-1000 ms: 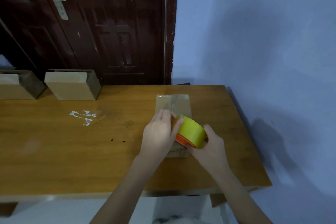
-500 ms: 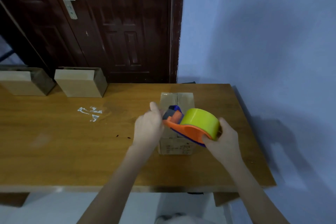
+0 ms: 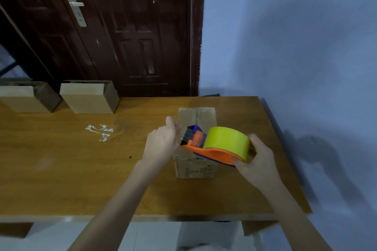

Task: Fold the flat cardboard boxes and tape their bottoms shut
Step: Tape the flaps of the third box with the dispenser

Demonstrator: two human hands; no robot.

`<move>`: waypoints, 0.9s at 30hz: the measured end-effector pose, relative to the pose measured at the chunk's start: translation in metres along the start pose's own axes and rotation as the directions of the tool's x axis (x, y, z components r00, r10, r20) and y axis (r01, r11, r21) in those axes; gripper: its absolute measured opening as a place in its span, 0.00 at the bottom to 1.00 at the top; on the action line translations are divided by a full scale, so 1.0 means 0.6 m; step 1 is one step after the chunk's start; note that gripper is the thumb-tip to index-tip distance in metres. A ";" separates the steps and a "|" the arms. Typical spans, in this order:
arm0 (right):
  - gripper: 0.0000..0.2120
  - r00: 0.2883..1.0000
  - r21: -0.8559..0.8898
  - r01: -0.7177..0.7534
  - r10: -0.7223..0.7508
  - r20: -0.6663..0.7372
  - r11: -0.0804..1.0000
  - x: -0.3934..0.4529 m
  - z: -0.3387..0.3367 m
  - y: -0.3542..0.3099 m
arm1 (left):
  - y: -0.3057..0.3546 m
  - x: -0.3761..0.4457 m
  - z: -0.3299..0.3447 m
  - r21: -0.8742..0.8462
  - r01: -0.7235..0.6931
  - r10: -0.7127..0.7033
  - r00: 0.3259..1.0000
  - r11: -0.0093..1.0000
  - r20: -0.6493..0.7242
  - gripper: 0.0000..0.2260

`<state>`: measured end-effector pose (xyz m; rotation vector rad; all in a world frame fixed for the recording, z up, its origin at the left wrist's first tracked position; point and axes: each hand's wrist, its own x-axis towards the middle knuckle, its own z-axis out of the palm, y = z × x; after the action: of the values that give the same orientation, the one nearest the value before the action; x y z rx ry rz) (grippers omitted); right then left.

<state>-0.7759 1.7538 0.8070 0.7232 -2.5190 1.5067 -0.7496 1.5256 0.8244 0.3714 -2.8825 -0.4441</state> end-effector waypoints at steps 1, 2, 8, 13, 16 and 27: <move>0.13 1.000 0.016 0.003 -0.003 -0.011 1.000 0.001 0.001 -0.003 | -0.003 0.001 0.002 -0.007 0.004 -0.004 1.000 1.000 -0.009 0.09; 0.13 1.000 0.036 0.000 0.001 -0.025 0.999 0.001 0.001 -0.004 | -0.005 0.001 0.005 -0.015 0.004 -0.004 1.000 1.000 -0.018 0.10; 0.13 0.997 0.131 -0.075 0.078 -0.018 0.989 0.008 -0.002 0.002 | -0.026 -0.007 0.016 -0.063 -0.002 -0.002 0.999 0.998 -0.051 0.09; 0.12 0.988 0.212 -0.144 0.153 -0.027 0.967 0.011 -0.030 0.014 | -0.091 0.005 0.001 -0.163 0.046 -0.071 0.986 0.986 -0.152 0.07; 0.13 0.982 0.210 -0.188 0.185 0.038 0.959 0.021 -0.038 0.014 | -0.096 0.014 0.010 -0.381 0.096 -0.145 0.984 0.920 -0.102 0.07; 0.12 0.838 0.535 -0.493 0.541 0.078 0.686 0.044 -0.036 0.038 | -0.073 -0.010 0.064 -0.997 0.002 -0.248 0.969 -0.079 0.021 0.13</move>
<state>-0.8126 1.7720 0.8083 -0.0683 -2.3415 2.4305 -0.7432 1.4970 0.7736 0.3149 -1.4527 -2.2326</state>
